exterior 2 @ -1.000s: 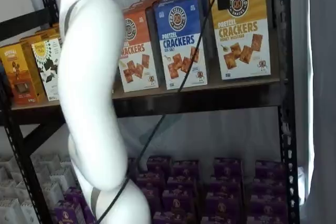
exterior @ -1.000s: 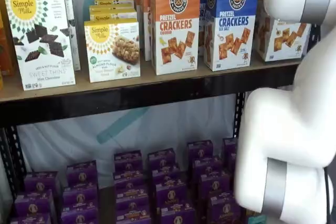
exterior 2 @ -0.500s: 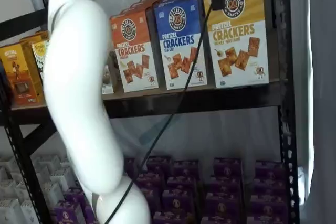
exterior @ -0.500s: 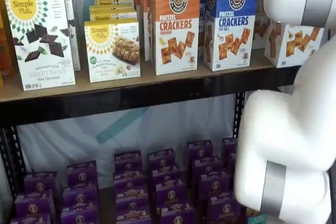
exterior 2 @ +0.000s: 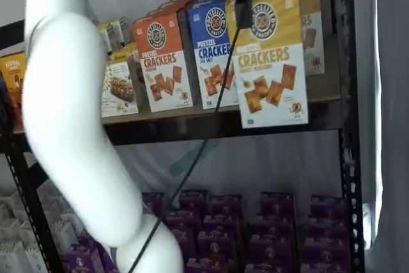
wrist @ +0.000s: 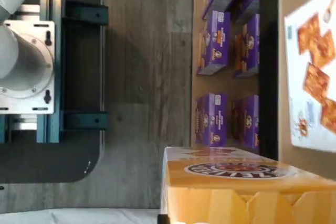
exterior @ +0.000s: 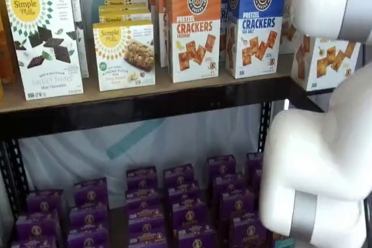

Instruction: Retrieve the yellow and white box located on the top shelf, the sixth one from the left

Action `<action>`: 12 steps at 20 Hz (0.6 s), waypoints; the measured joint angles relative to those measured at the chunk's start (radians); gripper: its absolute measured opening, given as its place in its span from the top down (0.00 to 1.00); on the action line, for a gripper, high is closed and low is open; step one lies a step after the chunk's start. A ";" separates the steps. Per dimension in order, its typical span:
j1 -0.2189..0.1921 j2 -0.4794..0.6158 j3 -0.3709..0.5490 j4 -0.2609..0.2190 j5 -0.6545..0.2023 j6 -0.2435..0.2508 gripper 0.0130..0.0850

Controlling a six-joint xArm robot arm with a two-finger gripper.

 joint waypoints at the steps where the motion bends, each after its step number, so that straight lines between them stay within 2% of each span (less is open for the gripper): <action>1: 0.008 -0.012 0.016 -0.002 0.002 0.008 0.33; 6: 0.061 -0.091 0.112 -0.011 -0.002 0.055 0.33; 12: 0.112 -0.149 0.186 -0.015 0.011 0.105 0.33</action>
